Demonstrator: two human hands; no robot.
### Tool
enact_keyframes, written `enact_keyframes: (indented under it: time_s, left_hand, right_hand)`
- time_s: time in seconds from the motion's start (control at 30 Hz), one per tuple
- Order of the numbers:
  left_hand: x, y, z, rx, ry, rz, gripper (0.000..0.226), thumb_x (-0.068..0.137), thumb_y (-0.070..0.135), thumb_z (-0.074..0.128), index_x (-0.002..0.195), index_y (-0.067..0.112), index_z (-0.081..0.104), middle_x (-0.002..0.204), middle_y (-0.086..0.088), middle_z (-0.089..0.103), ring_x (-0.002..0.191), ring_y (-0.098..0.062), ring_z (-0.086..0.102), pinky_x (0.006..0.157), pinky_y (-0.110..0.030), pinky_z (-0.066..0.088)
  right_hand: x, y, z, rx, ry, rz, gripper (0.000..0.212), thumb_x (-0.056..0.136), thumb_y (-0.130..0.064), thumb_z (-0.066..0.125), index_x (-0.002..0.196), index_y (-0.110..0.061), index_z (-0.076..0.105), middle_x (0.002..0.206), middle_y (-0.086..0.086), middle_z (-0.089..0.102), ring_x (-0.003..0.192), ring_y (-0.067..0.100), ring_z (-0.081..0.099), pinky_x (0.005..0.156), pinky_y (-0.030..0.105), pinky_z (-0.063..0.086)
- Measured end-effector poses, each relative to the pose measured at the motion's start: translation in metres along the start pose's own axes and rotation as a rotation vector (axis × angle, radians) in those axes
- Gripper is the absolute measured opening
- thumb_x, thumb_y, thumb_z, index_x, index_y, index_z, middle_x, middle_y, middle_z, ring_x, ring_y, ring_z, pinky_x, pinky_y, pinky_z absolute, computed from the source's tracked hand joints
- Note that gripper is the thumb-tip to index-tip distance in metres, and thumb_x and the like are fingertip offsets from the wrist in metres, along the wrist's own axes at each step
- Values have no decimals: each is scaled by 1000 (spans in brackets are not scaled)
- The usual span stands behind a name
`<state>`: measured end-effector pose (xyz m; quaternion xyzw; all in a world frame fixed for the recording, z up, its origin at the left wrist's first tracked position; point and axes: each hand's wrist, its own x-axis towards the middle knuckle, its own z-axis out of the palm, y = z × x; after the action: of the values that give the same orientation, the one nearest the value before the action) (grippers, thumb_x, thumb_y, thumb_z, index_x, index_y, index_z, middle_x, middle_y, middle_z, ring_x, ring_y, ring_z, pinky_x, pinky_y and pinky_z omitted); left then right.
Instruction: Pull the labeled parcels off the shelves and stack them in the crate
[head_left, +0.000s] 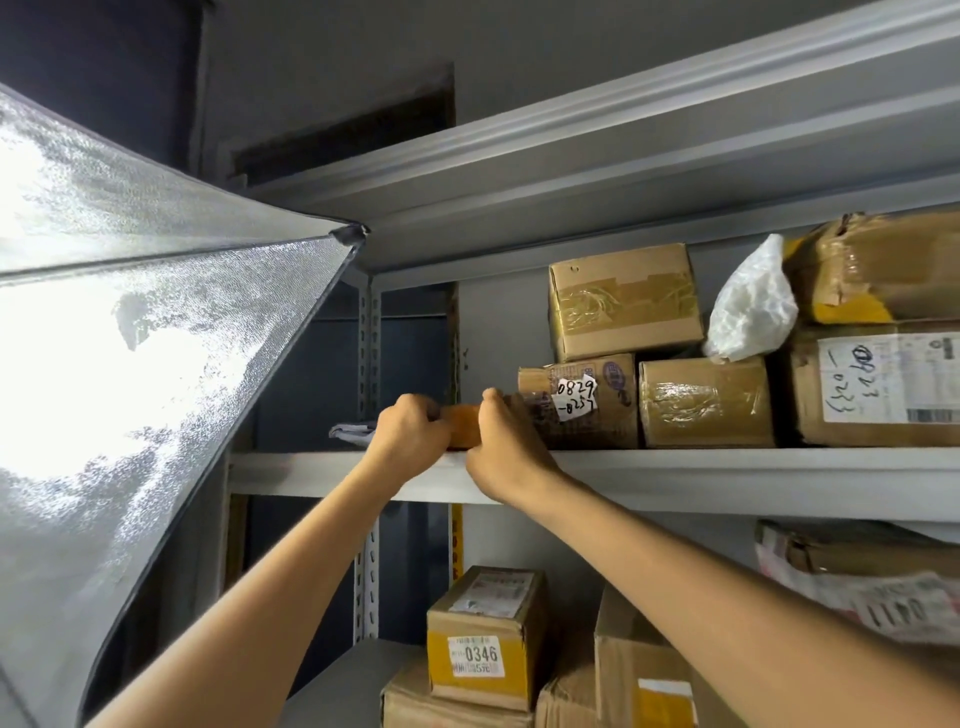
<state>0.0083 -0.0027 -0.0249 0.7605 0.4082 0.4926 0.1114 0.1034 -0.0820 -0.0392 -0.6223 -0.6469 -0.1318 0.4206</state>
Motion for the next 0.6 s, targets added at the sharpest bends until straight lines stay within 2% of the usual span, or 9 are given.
enact_keyframes:
  time_s: [0.1, 0.17, 0.2, 0.27, 0.37, 0.43, 0.53, 0.6]
  left_hand:
    - [-10, -5, -5, -396, 51, -43, 19, 91, 0, 52, 104, 6, 65, 104, -16, 68, 90, -27, 68, 80, -35, 59]
    - [-22, -3, -6, -655, 51, -72, 10, 94, 9, 59, 101, 2, 62, 102, -18, 70, 90, -28, 71, 83, -37, 59]
    - [-27, 0, -5, -722, 67, -76, 16, 94, 17, 62, 96, 2, 60, 100, -17, 71, 89, -28, 72, 83, -38, 59]
    - [-37, 4, 0, -758, 111, -75, 24, 89, 27, 67, 88, 5, 56, 97, -15, 72, 89, -27, 72, 83, -38, 59]
    - [-51, 12, 6, -776, 155, -80, 21, 83, 16, 74, 85, 6, 56, 100, -16, 70, 92, -29, 70, 82, -39, 58]
    - [-60, 18, 8, -791, 127, -84, 23, 79, 9, 77, 90, 4, 58, 102, -16, 69, 92, -28, 70, 83, -38, 58]
    - [-75, 28, 9, -810, 80, -79, 37, 75, 4, 80, 103, 4, 57, 102, -12, 70, 91, -25, 70, 80, -36, 57]
    - [-84, 32, 12, -805, 64, -69, 50, 72, 2, 81, 112, 13, 54, 102, -10, 70, 91, -24, 69, 77, -35, 57]
  right_hand:
    - [-7, 1, -7, 105, 155, -32, 60, 92, 3, 52, 147, -4, 29, 148, 12, 30, 138, 24, 30, 108, 27, 31]
    - [-12, 3, -9, 181, 273, -67, 59, 91, 5, 53, 145, -6, 34, 141, 10, 37, 133, 20, 37, 105, 23, 35]
    - [-13, 4, -9, 223, 320, -72, 57, 91, 4, 53, 144, -7, 37, 138, 9, 40, 130, 19, 40, 103, 23, 38]
    - [-16, 8, -7, 326, 378, -55, 51, 93, -4, 57, 142, -7, 41, 136, 8, 44, 127, 18, 46, 100, 24, 44]
    - [-16, 18, -2, 379, 383, -3, 43, 93, -17, 62, 133, -7, 50, 133, 6, 48, 124, 18, 49, 92, 20, 45]
    - [-17, 27, -3, 357, 384, 14, 40, 93, -14, 61, 130, -6, 51, 130, 8, 54, 123, 21, 49, 89, 20, 47]
    - [-27, 35, -14, 306, 403, -23, 33, 91, -2, 60, 122, -7, 54, 123, 9, 58, 115, 19, 54, 71, 3, 39]
    - [-34, 37, -23, 286, 410, -62, 30, 88, 3, 61, 116, -7, 57, 116, 7, 61, 108, 15, 57, 63, -1, 37]
